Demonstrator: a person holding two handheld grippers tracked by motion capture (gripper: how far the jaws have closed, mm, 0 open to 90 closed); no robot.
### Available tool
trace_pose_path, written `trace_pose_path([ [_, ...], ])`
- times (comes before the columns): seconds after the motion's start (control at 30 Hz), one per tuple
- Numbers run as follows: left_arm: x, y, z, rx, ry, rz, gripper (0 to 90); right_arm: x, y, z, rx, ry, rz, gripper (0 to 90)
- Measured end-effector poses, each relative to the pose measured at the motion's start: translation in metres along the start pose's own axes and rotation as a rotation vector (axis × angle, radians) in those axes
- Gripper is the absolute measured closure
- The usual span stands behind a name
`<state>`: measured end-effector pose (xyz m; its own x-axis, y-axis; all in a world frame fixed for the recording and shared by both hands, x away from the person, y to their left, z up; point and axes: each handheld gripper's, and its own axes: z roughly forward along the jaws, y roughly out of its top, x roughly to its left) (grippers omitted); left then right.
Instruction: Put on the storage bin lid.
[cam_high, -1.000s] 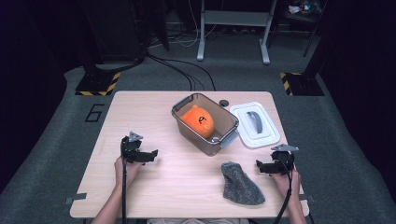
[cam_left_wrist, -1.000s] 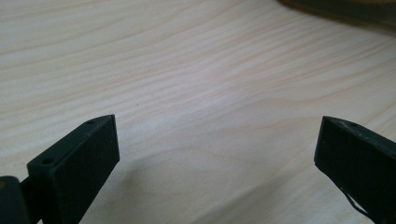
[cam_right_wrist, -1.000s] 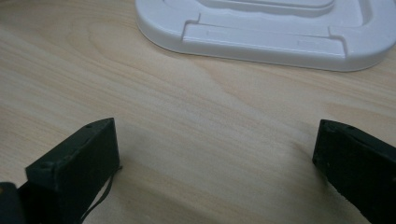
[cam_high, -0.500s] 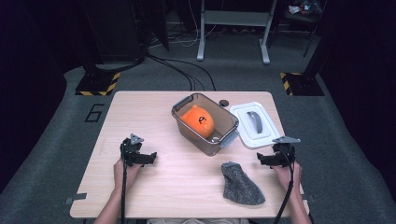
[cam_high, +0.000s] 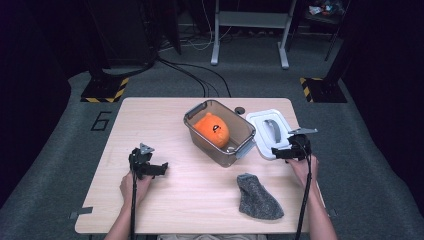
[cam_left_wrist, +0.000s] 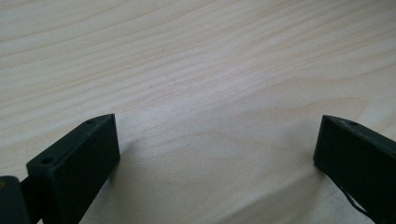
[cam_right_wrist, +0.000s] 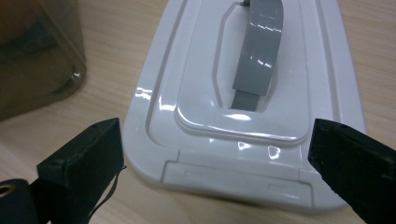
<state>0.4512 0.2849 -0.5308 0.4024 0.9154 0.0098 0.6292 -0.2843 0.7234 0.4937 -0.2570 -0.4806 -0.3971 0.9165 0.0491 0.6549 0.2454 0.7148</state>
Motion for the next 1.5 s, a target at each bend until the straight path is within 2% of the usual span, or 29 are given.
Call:
trace_pose_path([
  [0.07,0.000,0.000,0.000,0.000,0.002,-0.003,0.0,-0.002,0.004,0.004,-0.008,-0.011,-0.010,3.0],
  [0.1,0.000,0.000,0.000,0.000,0.002,-0.003,0.0,-0.004,0.006,0.007,0.005,-0.004,-0.007,2.7],
  [0.13,0.000,0.000,0.000,0.000,0.002,-0.003,0.0,-0.004,0.008,0.009,0.015,0.007,0.019,2.7],
  [0.2,0.000,0.000,0.000,0.002,0.002,-0.001,0.0,-0.008,0.012,0.013,0.016,0.006,0.012,2.9],
  [0.23,0.000,0.000,0.000,0.002,0.002,-0.001,0.0,-0.008,0.013,0.014,0.008,-0.004,0.023,3.2],
  [0.27,0.000,0.000,0.000,0.000,0.002,-0.003,0.0,-0.010,0.014,0.017,0.016,0.000,0.007,2.7],
  [0.33,0.000,0.000,0.000,0.000,0.002,-0.003,0.0,-0.011,0.018,0.022,0.028,0.010,0.040,2.7],
  [0.37,0.000,0.000,0.000,0.002,0.001,0.000,0.0,-0.013,0.020,0.023,0.026,0.020,0.038,2.9],
  [0.43,0.000,0.000,0.000,0.000,0.002,-0.003,0.0,-0.013,0.022,0.025,0.013,0.009,0.034,4.0],
  [0.47,0.000,0.000,0.000,0.000,0.002,-0.003,0.1,-0.012,0.024,0.027,0.024,0.005,0.043,3.5],
  [0.5,0.000,0.000,0.000,0.000,0.001,-0.003,0.0,-0.014,0.026,0.029,0.028,0.026,0.048,3.5],
  [0.6,0.000,0.000,0.000,0.000,0.002,-0.003,0.1,-0.016,0.030,0.032,0.027,0.025,0.049,4.9],
  [0.63,0.000,0.000,0.000,0.000,0.001,-0.003,0.1,-0.016,0.034,0.035,0.011,0.004,0.026,7.6],
  [0.7,0.000,0.000,0.000,0.000,0.001,-0.003,0.0,-0.017,0.037,0.039,0.034,0.028,0.061,9.5],
  [0.73,0.000,0.000,0.000,0.000,0.001,-0.003,0.1,-0.017,0.037,0.039,0.034,0.028,0.061,9.5],
  [0.77,0.000,0.000,0.000,0.000,0.001,-0.003,0.1,-0.018,0.040,0.041,0.030,0.025,0.067,12.7],
  [0.8,0.000,0.000,0.000,0.000,0.001,-0.002,0.1,-0.016,0.043,0.046,0.024,0.000,0.063,17.8],
  [0.87,0.000,0.000,0.000,0.000,0.001,-0.002,0.0,-0.016,0.046,0.050,0.055,-0.002,0.066,23.4],
  [0.93,0.000,0.000,0.000,0.002,0.001,0.000,0.1,-0.016,0.048,0.054,0.059,-0.010,0.085,28.9],
  [1.0,0.000,0.000,0.000,0.004,0.000,0.002,0.1,-0.018,0.050,0.059,0.067,-0.028,0.083,34.0],
  [1.03,0.000,0.000,0.000,0.001,0.001,-0.001,0.1,-0.018,0.050,0.060,0.067,-0.037,0.087,39.3],
  [1.1,0.000,0.000,0.000,0.002,0.001,0.001,0.1,-0.019,0.050,0.062,0.062,-0.051,0.079,42.4],
  [1.13,0.000,0.000,0.000,0.002,0.001,0.000,0.1,-0.019,0.049,0.065,0.068,-0.057,0.083,47.9],
  [1.3,0.000,0.000,0.000,0.004,0.001,0.003,0.1,-0.021,0.047,0.068,0.062,-0.059,0.097,57.4],
  [1.33,0.000,0.000,0.000,0.000,0.001,-0.002,0.1,-0.021,0.046,0.068,0.053,-0.070,0.114,63.1],
  [1.5,0.000,0.000,0.000,0.001,0.001,-0.001,0.1,-0.023,0.045,0.068,0.047,-0.067,0.121,64.7],
])
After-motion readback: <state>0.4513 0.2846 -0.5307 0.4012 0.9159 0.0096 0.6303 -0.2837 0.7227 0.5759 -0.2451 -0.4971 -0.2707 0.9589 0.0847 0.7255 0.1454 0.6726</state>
